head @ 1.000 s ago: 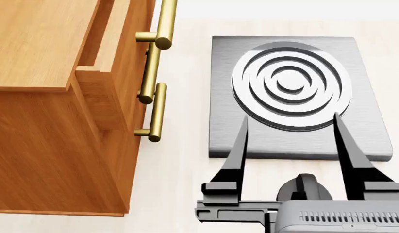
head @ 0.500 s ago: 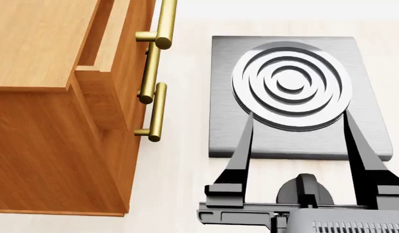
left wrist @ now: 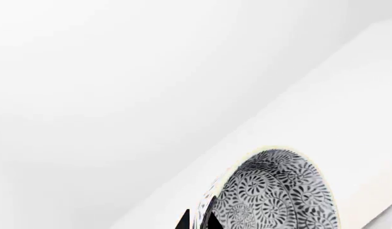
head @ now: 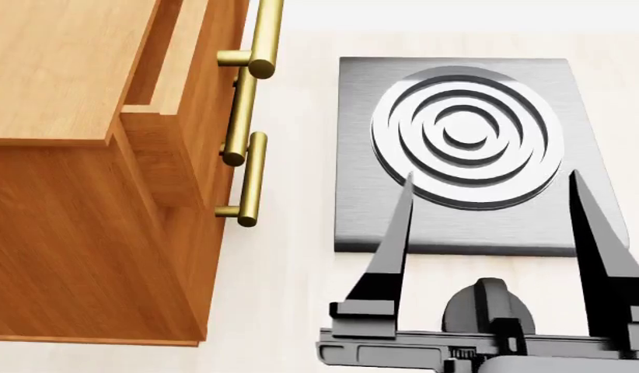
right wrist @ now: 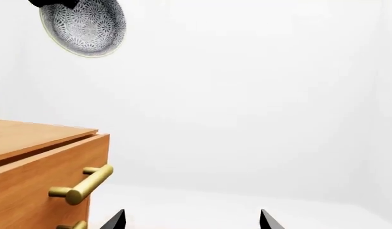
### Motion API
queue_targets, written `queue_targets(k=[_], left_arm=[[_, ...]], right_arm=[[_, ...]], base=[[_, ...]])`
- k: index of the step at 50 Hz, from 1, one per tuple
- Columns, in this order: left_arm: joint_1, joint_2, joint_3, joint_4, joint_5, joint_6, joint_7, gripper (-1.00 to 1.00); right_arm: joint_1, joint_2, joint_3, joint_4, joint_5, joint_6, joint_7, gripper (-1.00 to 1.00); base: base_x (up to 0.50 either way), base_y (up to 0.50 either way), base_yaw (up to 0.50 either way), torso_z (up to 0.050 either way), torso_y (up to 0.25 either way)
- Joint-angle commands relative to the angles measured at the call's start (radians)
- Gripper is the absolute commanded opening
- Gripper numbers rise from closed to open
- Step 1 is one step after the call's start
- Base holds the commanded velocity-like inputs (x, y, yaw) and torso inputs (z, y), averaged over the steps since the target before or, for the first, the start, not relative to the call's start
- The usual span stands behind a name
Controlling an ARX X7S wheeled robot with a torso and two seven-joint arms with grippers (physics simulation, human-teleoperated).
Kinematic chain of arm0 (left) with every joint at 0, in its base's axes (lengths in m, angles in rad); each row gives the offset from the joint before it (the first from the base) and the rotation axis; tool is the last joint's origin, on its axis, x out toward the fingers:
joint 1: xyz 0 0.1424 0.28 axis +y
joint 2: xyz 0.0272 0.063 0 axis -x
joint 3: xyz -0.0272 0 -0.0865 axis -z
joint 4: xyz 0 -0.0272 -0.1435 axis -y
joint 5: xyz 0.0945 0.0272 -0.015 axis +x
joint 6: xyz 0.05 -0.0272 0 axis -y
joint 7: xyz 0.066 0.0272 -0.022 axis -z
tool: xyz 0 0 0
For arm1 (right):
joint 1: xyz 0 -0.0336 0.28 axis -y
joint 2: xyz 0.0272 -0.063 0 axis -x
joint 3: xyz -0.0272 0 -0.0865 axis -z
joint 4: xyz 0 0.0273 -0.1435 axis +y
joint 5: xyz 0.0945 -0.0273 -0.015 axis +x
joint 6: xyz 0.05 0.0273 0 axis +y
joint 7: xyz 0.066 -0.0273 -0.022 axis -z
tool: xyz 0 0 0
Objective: Pick the akita bowl on the wooden cabinet and place it on the plate.
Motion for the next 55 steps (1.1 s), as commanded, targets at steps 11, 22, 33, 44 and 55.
queue_targets(k=[11, 22, 33, 44, 55], left_arm=[[0.076, -0.095, -0.077, 0.306, -0.102, -0.088, -0.109, -1.00], [0.127, -0.144, -0.104, 0.404, -0.139, -0.081, -0.121, -1.00], [0.178, -0.177, -0.120, 0.490, -0.169, -0.074, -0.138, -1.00], [0.237, -0.218, -0.118, 0.567, -0.177, -0.052, -0.147, -1.00], [0.291, -0.248, -0.112, 0.628, -0.180, -0.023, -0.146, -1.00]], right_arm=[[0.271, 0.224, -0.177, 0.006, 0.297, -0.023, 0.315, 1.00], [0.378, 0.193, -0.200, 0.028, 0.366, 0.033, 0.312, 1.00], [0.456, 0.162, -0.224, 0.057, 0.404, 0.073, 0.297, 1.00], [0.552, 0.120, -0.259, 0.092, 0.427, 0.125, 0.275, 1.00], [0.620, 0.100, -0.268, 0.120, 0.455, 0.158, 0.256, 1.00]], base=[[0.00, 0.00, 0.00, 0.000, 0.000], [0.00, 0.00, 0.00, 0.000, 0.000], [0.00, 0.00, 0.00, 0.000, 0.000], [0.00, 0.00, 0.00, 0.000, 0.002], [0.00, 0.00, 0.00, 0.000, 0.000]])
